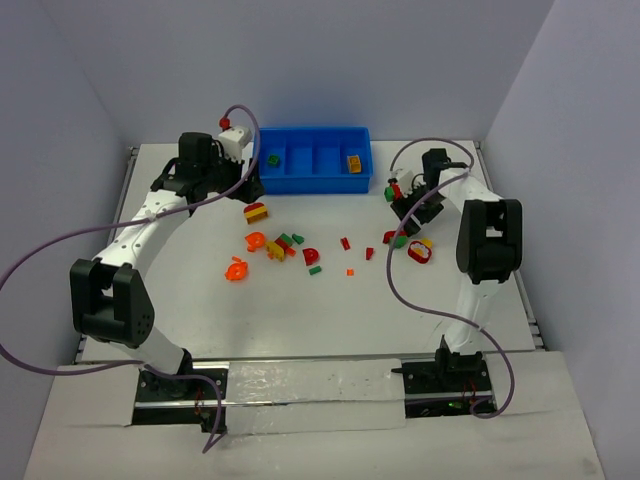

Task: Sort the legos into containers by color

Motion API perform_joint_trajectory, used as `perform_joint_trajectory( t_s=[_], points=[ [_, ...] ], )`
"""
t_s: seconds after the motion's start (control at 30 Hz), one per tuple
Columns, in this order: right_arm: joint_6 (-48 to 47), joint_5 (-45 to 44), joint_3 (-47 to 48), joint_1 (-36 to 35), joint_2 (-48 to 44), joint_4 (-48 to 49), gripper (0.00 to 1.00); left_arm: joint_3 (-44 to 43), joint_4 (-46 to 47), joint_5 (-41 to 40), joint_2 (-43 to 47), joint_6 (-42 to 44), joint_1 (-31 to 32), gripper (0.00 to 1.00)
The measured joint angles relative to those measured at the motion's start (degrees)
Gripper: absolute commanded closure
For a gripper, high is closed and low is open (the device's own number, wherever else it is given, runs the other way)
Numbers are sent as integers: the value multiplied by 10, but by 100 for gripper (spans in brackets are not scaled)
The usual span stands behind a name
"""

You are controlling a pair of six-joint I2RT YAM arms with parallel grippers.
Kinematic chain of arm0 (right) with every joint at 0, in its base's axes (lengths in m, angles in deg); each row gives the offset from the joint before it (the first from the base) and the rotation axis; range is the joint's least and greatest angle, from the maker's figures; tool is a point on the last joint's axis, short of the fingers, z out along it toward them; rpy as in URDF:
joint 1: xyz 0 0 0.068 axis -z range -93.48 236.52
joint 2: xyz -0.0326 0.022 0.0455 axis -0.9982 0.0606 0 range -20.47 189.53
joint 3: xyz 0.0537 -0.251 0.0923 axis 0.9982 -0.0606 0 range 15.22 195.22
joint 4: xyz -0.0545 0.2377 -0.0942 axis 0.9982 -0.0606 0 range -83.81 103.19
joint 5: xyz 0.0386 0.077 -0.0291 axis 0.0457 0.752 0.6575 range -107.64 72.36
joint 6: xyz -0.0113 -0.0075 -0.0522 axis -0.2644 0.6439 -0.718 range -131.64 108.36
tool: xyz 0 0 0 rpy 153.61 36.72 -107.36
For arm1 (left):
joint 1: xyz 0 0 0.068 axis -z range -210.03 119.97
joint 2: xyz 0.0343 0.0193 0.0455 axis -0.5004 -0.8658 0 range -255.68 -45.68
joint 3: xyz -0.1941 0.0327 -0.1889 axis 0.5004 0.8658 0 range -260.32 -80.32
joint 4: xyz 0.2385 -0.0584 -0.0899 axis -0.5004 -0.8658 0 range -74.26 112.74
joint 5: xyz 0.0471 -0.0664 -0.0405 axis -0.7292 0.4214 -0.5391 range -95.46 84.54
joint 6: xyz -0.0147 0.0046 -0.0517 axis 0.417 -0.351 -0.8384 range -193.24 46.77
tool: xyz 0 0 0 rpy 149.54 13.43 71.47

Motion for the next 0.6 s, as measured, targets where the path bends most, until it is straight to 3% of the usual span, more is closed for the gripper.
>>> perform_joint_trajectory(
  t_s=[0.2, 0.47, 0.6],
  points=[
    [-10, -12, 11, -11, 15, -10, 30, 0, 0, 0, 0, 4, 0, 17],
    [-27, -30, 15, -15, 34, -9, 55, -9, 0, 0, -11, 9, -1, 18],
    [-32, -36, 15, -15, 34, -6, 72, -10, 0, 0, -17, 10, -1, 18]
  ],
)
